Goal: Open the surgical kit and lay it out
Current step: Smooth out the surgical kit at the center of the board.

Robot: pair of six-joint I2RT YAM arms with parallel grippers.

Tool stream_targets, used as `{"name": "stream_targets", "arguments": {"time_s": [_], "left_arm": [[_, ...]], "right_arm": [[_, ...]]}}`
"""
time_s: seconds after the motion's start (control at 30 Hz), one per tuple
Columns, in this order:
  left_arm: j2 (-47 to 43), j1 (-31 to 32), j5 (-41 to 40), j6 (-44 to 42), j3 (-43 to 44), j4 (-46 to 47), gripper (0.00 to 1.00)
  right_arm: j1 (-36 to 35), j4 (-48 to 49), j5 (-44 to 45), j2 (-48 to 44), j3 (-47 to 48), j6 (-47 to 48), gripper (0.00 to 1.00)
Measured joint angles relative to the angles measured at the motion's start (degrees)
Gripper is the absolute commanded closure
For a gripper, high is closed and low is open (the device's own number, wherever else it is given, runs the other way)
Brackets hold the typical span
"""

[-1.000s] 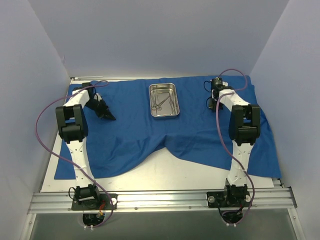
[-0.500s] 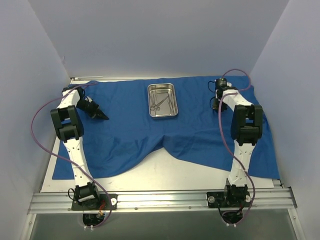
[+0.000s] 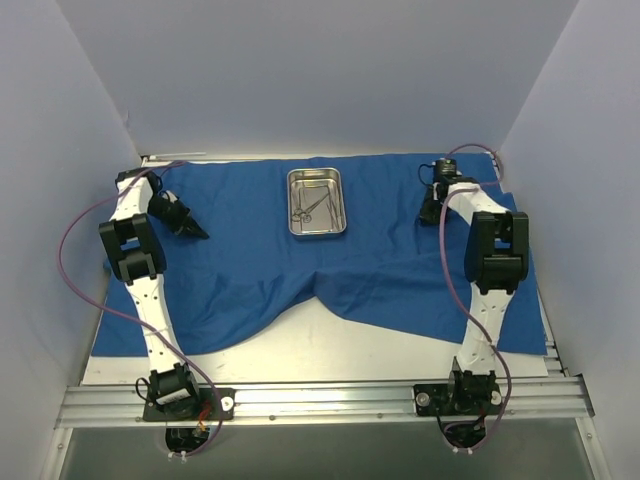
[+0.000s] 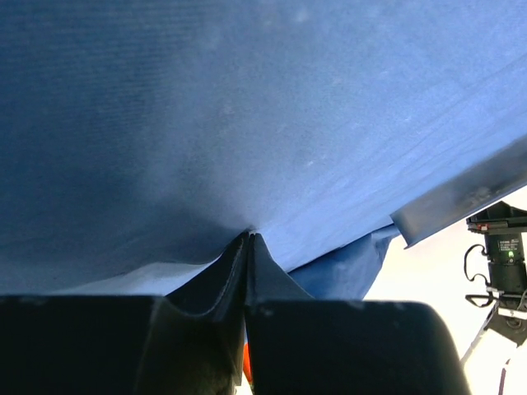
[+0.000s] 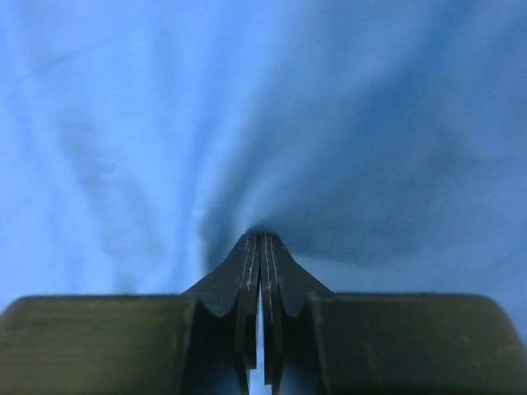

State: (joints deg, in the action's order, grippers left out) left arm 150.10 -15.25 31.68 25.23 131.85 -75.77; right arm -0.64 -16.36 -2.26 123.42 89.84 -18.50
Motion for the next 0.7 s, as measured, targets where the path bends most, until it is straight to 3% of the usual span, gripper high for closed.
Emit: {"name": "stream_targets", "arguments": {"time_s": [0.2, 0.4, 0.43, 0.57, 0.7], "left_arm": [[-1.6, 0.9, -0.2, -0.4, -3.1, 1.5, 0.89], [-3.3, 3.7, -1.9, -0.7, -5.2, 2.6, 0.86], [-3.8, 4.2, -3.1, -0.7, -5.2, 2.8, 0.79], [-7.2, 6.5, -11.7, -0.7, -5.3, 6.6, 0.67], [-11.3, 6.8, -19.2, -0.9, -2.7, 12.9, 0.67]], "right_arm": [[7.9, 0.2, -1.2, -0.3, -0.6, -0.8, 1.0], [8.8, -2.3, 0.3, 1.7, 3.1, -0.3, 1.0], [8.8, -2.3, 0.3, 1.7, 3.1, -0.2, 1.0], [7.8, -1.3, 0.4, 0.7, 1.8, 0.5, 1.0], [6.2, -2.5, -0.1, -0.3, 1.3, 0.8, 1.0]]}}
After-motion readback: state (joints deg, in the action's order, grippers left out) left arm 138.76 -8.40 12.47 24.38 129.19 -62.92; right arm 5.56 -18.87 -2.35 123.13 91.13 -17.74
